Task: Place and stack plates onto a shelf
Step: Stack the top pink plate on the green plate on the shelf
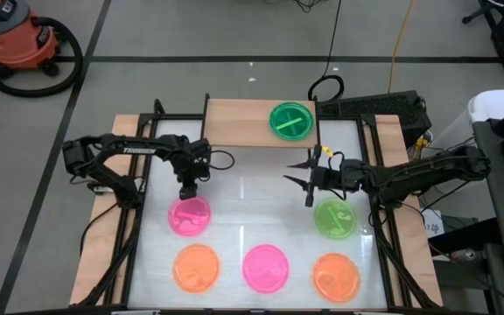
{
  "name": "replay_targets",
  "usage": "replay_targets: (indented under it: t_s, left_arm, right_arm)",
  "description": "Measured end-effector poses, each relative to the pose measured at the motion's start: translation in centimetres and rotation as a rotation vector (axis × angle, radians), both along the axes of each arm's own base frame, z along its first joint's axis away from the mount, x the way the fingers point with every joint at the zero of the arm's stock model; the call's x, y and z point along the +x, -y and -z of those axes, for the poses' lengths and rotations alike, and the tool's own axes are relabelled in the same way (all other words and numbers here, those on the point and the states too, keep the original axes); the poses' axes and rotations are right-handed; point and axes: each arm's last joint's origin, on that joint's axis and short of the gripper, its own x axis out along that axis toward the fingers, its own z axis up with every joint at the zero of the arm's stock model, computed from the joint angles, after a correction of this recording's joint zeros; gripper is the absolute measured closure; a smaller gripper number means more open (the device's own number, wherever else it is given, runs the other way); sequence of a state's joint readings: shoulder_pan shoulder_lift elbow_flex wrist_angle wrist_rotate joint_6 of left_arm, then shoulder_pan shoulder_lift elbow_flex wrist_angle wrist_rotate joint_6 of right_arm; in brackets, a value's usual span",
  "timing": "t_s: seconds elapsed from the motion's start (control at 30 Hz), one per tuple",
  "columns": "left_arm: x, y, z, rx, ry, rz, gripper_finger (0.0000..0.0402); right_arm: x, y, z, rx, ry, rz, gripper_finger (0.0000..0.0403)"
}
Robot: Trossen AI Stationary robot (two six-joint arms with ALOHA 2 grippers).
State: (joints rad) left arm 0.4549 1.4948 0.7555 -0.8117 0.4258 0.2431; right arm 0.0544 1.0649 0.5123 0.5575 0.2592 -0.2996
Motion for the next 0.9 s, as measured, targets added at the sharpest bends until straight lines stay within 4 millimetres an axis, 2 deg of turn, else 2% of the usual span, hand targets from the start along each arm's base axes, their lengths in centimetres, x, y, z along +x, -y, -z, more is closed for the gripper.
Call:
replay_targets:
  t_s: [0.43, 0.67, 0.9]
  left_arm:
    - [0.1, 0.1, 0.0, 0.006, 0.014, 0.012, 0.0248]
    - [0.0, 1.1, 1.1, 0.004, 0.02, 0.018, 0.0248]
    - [0.1, 1.2, 1.5, 0.014, 0.044, 0.012, 0.0248]
  right_arm:
    - [-0.2, 0.0, 0.5, -0.002, -0.017, 0.0, 0.0282]
    - [-0.2, 0.0, 0.6, 0.03, -0.011, 0.002, 0.0282]
    - [-0.2, 0.0, 0.6, 0.046, -0.008, 0.003, 0.0282]
